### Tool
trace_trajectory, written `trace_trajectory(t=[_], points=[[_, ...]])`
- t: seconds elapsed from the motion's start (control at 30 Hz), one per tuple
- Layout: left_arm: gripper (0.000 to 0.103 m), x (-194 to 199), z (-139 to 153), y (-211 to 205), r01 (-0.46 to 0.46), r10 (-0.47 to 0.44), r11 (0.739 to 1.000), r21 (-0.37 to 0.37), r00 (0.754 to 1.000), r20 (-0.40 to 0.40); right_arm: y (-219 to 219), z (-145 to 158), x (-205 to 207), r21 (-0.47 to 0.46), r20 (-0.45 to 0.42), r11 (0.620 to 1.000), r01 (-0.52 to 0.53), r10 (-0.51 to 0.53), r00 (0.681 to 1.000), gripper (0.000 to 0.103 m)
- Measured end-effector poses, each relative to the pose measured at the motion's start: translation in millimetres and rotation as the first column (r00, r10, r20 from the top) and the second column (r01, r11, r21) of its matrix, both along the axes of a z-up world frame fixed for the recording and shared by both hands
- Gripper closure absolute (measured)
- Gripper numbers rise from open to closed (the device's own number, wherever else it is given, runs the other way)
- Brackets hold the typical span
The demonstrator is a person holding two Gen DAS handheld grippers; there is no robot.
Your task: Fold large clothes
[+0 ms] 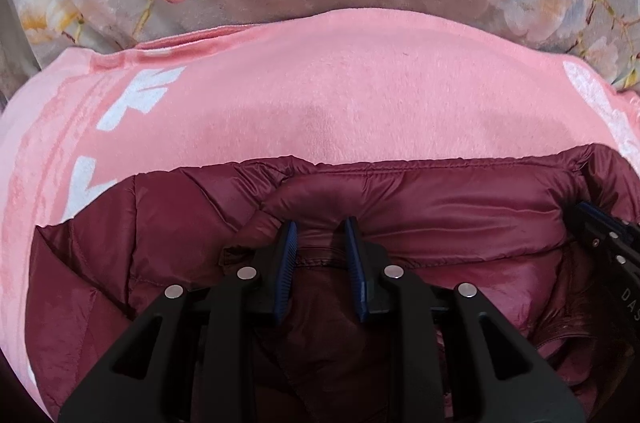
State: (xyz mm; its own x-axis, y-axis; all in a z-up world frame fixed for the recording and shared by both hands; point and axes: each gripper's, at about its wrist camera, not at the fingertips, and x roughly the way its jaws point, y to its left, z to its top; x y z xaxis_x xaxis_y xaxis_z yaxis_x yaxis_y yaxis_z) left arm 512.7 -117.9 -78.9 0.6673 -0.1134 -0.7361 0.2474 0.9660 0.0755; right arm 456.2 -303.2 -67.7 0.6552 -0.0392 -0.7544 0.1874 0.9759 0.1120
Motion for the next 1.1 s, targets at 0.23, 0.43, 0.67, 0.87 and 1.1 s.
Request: trace_trajectory(t=[0.23, 0.43, 0.67, 0.87, 1.1], points=[[0.078, 0, 1, 2, -0.004, 0.004, 1.000, 0.004, 1.000, -0.003, -8, -1, 0, 0.056, 0.007, 0.998, -0.002, 0.002, 1.000, 0.094], [0.020, -75, 43, 53, 0.004, -0.015, 0.987, -0.158, 0.997, -0.072, -10, 58, -96, 0.166, 0.037, 0.986, 0.005, -0.011, 0.999, 0.053], [0.009, -236, 59, 199, -0.011, 0.001, 0.986, -0.165, 0.998, -0.065, -24, 84, -325, 0.093, 0.041, 0.995, 0.038, -0.042, 0.998, 0.031], [0.009, -328, 8, 302, -0.177, 0.071, 0.918, -0.355, 0.954, -0.292, -57, 48, -484, 0.214, -0.069, 0.951, 0.223, -0.212, 0.975, 0.030], [0.009, -377, -8, 310, -0.197, 0.042, 0.845, -0.496, 0.951, -0.305, -46, 22, -526, 0.361, -0.047, 0.903, 0.233, -0.232, 0.972, 0.029]])
